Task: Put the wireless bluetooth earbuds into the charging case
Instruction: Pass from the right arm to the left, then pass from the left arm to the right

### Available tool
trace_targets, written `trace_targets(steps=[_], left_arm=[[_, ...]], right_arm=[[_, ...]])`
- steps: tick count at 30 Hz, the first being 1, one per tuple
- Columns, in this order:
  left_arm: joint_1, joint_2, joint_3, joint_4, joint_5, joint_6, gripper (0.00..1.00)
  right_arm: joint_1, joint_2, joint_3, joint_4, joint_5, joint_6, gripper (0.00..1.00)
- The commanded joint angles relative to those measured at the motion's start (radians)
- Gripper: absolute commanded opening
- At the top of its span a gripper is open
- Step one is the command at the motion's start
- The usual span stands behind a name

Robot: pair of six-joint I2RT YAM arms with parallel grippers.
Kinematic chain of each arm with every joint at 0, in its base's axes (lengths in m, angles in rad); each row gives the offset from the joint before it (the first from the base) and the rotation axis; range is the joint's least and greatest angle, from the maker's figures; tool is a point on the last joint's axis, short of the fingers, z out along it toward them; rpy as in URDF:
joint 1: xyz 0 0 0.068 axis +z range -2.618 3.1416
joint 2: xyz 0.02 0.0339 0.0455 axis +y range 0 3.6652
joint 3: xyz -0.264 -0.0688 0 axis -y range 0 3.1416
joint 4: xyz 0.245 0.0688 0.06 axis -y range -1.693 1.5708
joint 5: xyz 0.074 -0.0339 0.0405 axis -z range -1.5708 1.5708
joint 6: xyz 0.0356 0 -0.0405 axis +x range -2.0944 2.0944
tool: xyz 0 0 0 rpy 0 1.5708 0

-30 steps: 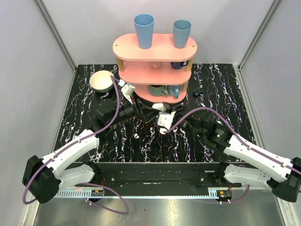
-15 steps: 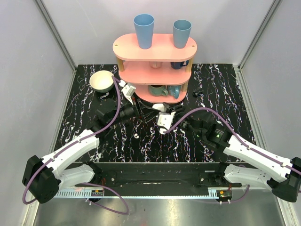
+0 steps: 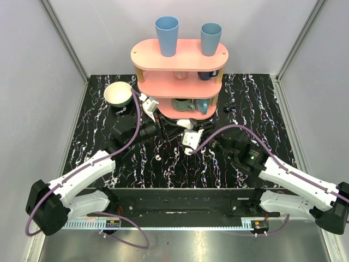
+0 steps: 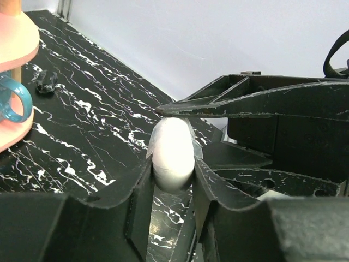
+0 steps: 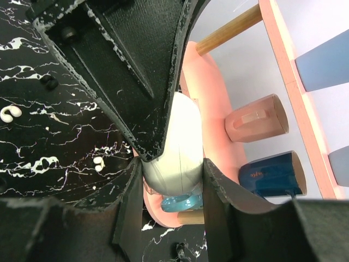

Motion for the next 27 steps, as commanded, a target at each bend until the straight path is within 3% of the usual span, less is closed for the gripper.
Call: trace_targets(steps=[1, 4, 6, 7, 8, 11, 14, 16, 21, 24, 25, 27], left_arm=[[-0.002, 0.000, 0.029, 0.023, -0.034, 0.015, 0.27], [-0.001, 0.008, 0.033, 0.018, -0.033, 0.013, 0.17], [-0.001, 0.010, 0.033, 0.012, -0.036, 0.015, 0.06], [-0.001, 0.010, 0.034, 0.008, -0.037, 0.022, 0.02], [-0.002, 0.008, 0.034, -0.006, -0.041, 0.028, 0.00], [-0.001, 0.002, 0.037, -0.031, -0.056, 0.057, 0.00], [-0.001, -0.022, 0.033, -0.043, -0.089, 0.103, 0.00], [-0.001, -0.059, 0.014, -0.044, -0.141, 0.149, 0.00], [0.001, -0.194, -0.096, 0.052, -0.263, 0.269, 0.00], [0.001, -0.286, -0.197, 0.201, -0.329, 0.347, 0.00], [0.001, -0.302, -0.219, 0.239, -0.337, 0.390, 0.00], [0.001, -0.335, -0.262, 0.316, -0.331, 0.436, 0.00]], right_arm=[[0.015, -0.022, 0.008, 0.083, 0.000, 0.016, 0.00], [0.015, -0.026, 0.008, 0.070, -0.002, 0.017, 0.01], [0.015, -0.033, 0.008, 0.070, -0.005, 0.028, 0.10], [0.015, -0.036, 0.012, 0.070, -0.008, 0.048, 0.19], [0.015, -0.040, 0.012, 0.076, -0.008, 0.060, 0.37], [0.015, -0.048, 0.021, 0.099, -0.004, 0.131, 0.65], [0.015, -0.054, 0.038, 0.160, 0.079, 0.310, 0.76], [0.016, -0.051, 0.069, 0.201, 0.244, 0.533, 0.89], [0.013, -0.033, 0.190, 0.076, 0.346, 0.810, 0.89], [0.001, 0.013, 0.281, -0.048, 0.362, 1.048, 0.89], [-0.010, 0.027, 0.311, -0.086, 0.337, 1.196, 0.88], [-0.080, 0.070, 0.325, -0.117, 0.281, 1.376, 0.86]])
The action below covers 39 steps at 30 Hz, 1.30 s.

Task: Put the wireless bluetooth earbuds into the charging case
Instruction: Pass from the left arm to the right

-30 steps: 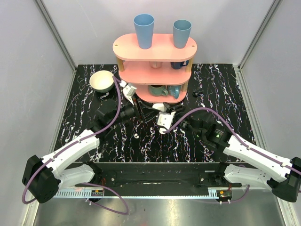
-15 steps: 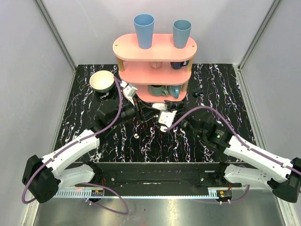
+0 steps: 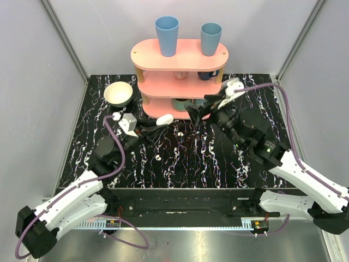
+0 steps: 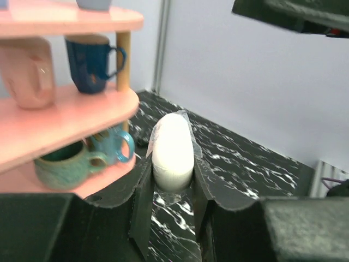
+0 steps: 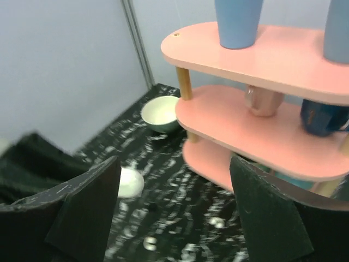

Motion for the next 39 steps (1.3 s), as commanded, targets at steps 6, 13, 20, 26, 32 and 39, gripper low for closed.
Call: trace_targets(steps=[6, 13, 20, 26, 32, 39], left_arm=[[0.003, -0.066, -0.089, 0.294, -0.036, 0.203, 0.00], [0.003, -0.024, -0.085, 0.324, 0.016, 0.181, 0.00], [0.002, -0.014, -0.086, 0.328, 0.019, 0.166, 0.00], [0.002, -0.012, -0.091, 0.340, 0.010, 0.151, 0.00], [0.003, -0.001, -0.088, 0.347, 0.011, 0.148, 0.00], [0.002, 0.003, -0.085, 0.351, 0.013, 0.148, 0.00]], right_arm=[[-0.220, 0.163, -0.015, 0.032, -0.446, 0.950, 0.82], [-0.220, 0.188, -0.075, 0.223, -0.581, 1.073, 0.84], [-0.221, 0.192, -0.086, 0.259, -0.604, 1.059, 0.84], [-0.220, 0.226, -0.072, 0.244, -0.643, 1.064, 0.81], [-0.220, 0.270, -0.044, 0.239, -0.692, 1.079, 0.79], [-0.220, 0.270, -0.050, 0.259, -0.695, 1.091, 0.64]])
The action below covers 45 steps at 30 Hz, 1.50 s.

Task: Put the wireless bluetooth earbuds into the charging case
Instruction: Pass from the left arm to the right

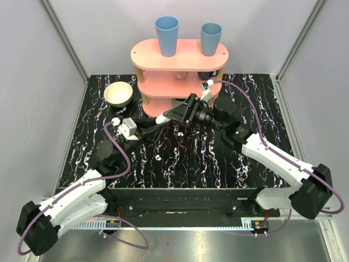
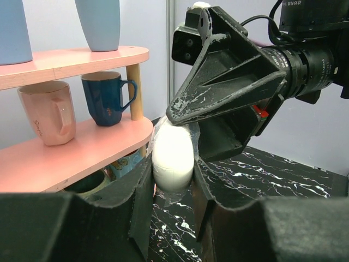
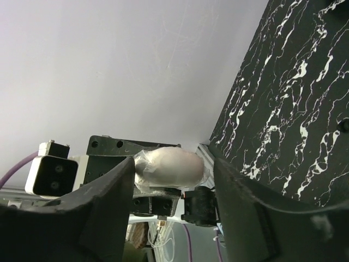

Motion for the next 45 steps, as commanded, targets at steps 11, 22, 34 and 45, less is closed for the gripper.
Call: trace_targets(steps=[11, 22, 34, 45], left_arm=[[0.000, 0.011, 0.010, 0.097, 0.019, -0.031, 0.07], [0.000, 0.017, -0.016, 0.170, -0.037, -0.053, 0.21], [-0.001, 0.046, -0.027, 0.244, -0.058, -0.058, 0.34], [-0.001, 0.080, -0.019, 0.284, -0.066, -0.059, 0.40]], right_arm=[[0.006, -0.009, 0.029, 0.082, -0.031, 0.037, 0.21], [0.004, 0.008, -0.047, 0.193, -0.043, 0.199, 0.10], [0.004, 0.031, -0.102, 0.308, -0.046, 0.333, 0.09], [0.004, 0.040, -0.132, 0.366, -0.051, 0.373, 0.09]])
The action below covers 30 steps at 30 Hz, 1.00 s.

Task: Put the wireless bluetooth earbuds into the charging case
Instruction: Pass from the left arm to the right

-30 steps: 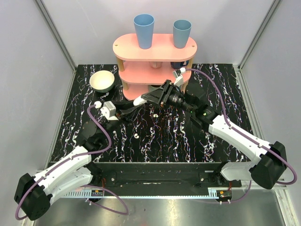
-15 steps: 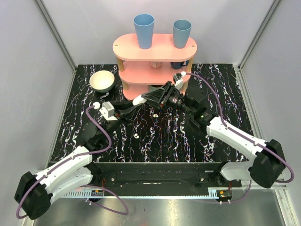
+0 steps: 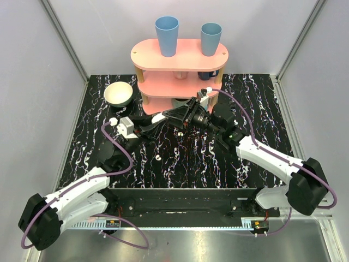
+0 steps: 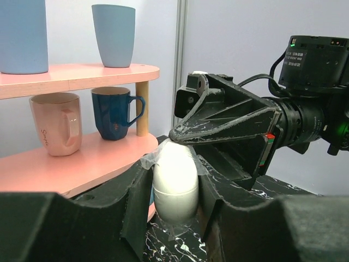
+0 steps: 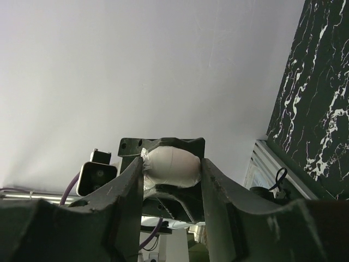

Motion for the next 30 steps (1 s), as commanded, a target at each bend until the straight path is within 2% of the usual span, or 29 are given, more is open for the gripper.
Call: trace_targets(steps=[1, 4, 10, 16, 26, 30], left_arm=[[-0.003, 0.001, 0.012, 0.086, -0.013, -0.005, 0.39], [-0.005, -0.005, 0.007, 0.085, -0.011, -0.008, 0.39], [-0.005, -0.023, -0.007, 0.057, -0.003, -0.008, 0.52], [-0.003, -0.029, -0.013, 0.052, 0.000, -0.008, 0.56], [-0.003, -0.015, -0.010, 0.077, -0.019, -0.011, 0.52], [-0.003, -0.011, -0.005, 0.088, -0.028, -0.013, 0.41]], right_arm=[[0.005, -0.008, -0.008, 0.076, -0.019, 0.031, 0.09], [0.004, -0.014, -0.015, 0.090, -0.003, 0.034, 0.09], [-0.009, -0.025, -0.012, 0.117, 0.014, 0.034, 0.09], [-0.009, -0.031, -0.019, 0.149, 0.026, 0.046, 0.09], [-0.010, -0.023, -0.040, 0.185, 0.021, 0.075, 0.09], [-0.010, -0.023, -0.048, 0.199, 0.024, 0.077, 0.09]])
